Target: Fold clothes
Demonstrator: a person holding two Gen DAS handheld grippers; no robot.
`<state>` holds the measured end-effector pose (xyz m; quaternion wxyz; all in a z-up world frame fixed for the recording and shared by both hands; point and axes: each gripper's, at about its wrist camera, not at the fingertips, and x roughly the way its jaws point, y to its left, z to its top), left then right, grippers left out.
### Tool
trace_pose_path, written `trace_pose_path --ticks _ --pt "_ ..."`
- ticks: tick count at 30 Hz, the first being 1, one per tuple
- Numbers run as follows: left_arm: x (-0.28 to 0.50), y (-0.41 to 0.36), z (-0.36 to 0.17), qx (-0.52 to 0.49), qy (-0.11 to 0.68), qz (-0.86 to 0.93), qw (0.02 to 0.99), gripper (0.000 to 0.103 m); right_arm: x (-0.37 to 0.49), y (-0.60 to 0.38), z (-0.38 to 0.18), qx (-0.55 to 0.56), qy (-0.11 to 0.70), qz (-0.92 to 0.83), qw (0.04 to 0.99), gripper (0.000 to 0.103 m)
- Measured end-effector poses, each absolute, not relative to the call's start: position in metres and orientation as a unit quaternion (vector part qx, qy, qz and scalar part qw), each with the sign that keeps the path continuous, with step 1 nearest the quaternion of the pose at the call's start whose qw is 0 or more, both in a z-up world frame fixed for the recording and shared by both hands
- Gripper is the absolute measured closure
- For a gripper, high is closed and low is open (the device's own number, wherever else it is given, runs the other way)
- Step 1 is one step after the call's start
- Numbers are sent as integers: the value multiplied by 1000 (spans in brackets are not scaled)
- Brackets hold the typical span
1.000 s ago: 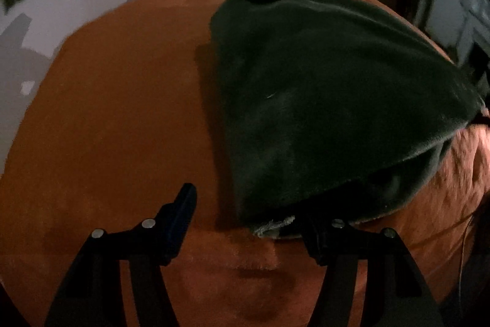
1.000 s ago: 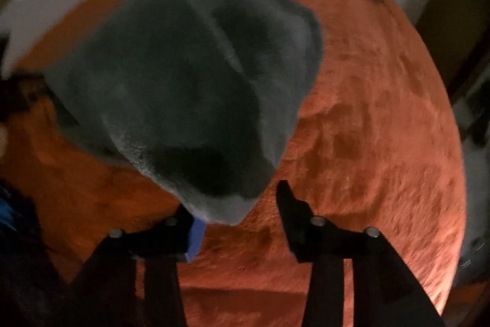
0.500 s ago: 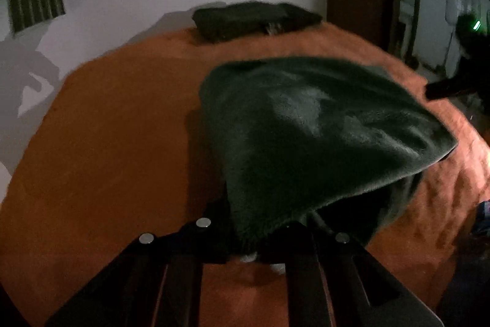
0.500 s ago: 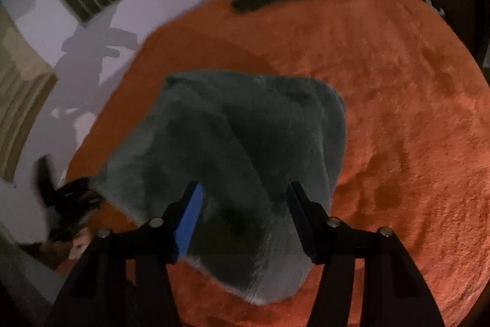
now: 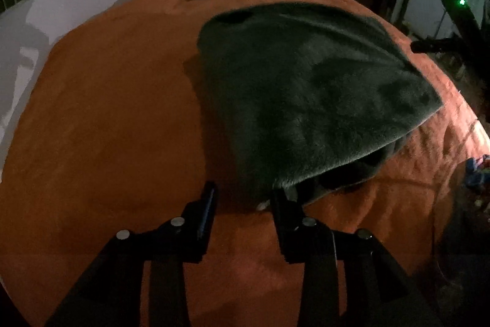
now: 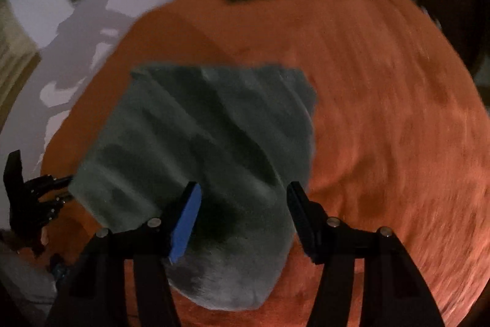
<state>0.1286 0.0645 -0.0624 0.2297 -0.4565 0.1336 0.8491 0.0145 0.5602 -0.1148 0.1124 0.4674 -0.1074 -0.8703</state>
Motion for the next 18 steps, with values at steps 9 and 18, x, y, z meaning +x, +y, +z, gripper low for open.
trace_pose_path --ticks 9,18 --pt "79 124 -8 -414 20 854 315 49 -54 544 -112 463 -44 -875 134 90" --pt "73 100 -82 -528 91 798 275 49 -99 617 -132 495 -97 -862 57 98"
